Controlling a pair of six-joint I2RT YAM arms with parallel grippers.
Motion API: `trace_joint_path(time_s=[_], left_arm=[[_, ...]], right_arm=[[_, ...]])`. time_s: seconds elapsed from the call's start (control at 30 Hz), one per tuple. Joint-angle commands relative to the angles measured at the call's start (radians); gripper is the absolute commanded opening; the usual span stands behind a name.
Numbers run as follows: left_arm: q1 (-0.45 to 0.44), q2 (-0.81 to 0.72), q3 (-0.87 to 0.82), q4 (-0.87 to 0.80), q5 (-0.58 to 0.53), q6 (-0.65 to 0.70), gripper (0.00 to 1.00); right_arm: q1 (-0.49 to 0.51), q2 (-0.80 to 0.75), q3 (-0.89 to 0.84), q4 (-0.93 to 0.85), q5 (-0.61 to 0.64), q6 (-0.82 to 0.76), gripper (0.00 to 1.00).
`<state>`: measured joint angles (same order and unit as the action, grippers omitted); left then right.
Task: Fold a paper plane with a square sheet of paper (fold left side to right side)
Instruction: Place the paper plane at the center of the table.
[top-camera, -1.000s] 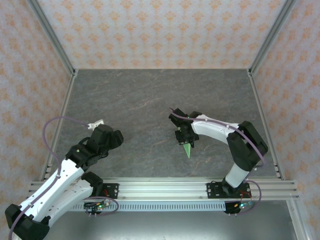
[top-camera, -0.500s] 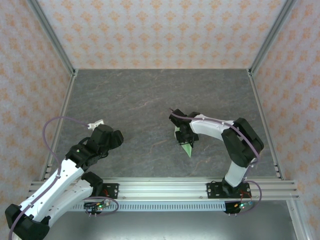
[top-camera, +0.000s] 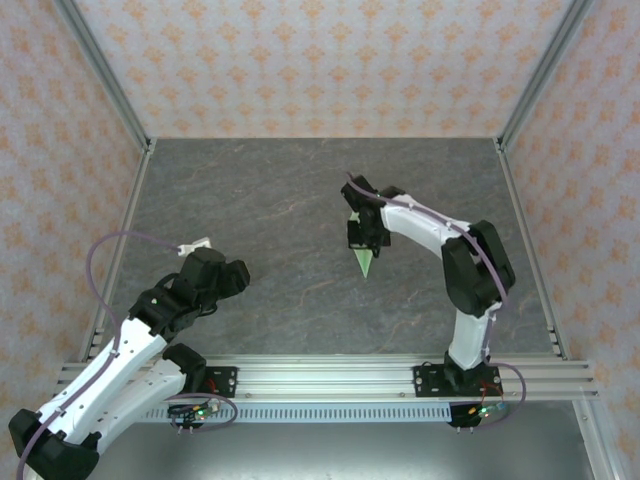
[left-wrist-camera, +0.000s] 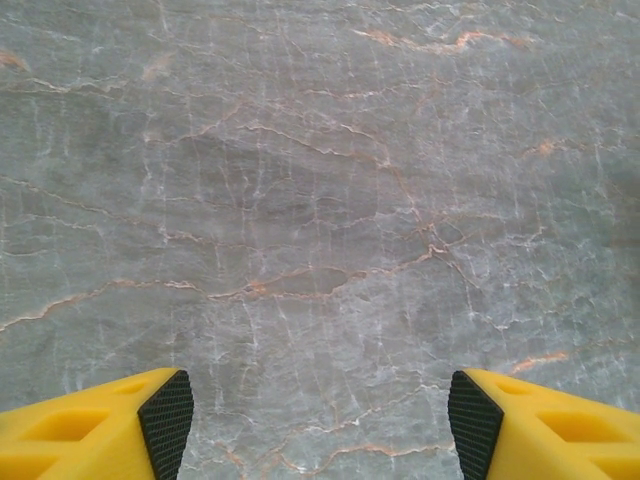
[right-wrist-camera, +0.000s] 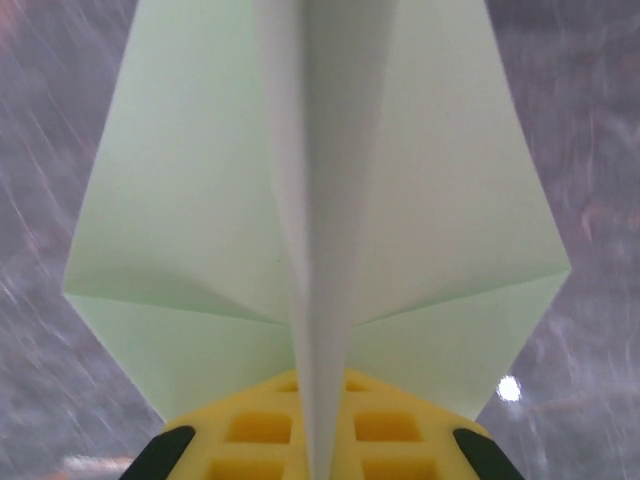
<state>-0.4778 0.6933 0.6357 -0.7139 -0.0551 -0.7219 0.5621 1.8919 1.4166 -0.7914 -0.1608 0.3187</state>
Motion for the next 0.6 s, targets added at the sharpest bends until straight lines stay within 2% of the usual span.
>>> trace_joint_path(time_s=[0.0,0.27,0.57], left_arm=[[-0.005,-0.014,0.034,-0.017,0.041,0.031,0.73],[-0.004,-0.017,0.036,-0.007,0.092,0.055,0.89],[-0.004,-0.014,0.034,-0.002,0.094,0.064,0.94]], right_arm=[[-0.006,0.101,0.098,-0.108,0.017,0.046,0.08],[-0.007,0.245,0.249,-0.141,0.023,0.093,0.08],[-0.007,0.293,0.245,-0.155,0.027,0.070,0.14]])
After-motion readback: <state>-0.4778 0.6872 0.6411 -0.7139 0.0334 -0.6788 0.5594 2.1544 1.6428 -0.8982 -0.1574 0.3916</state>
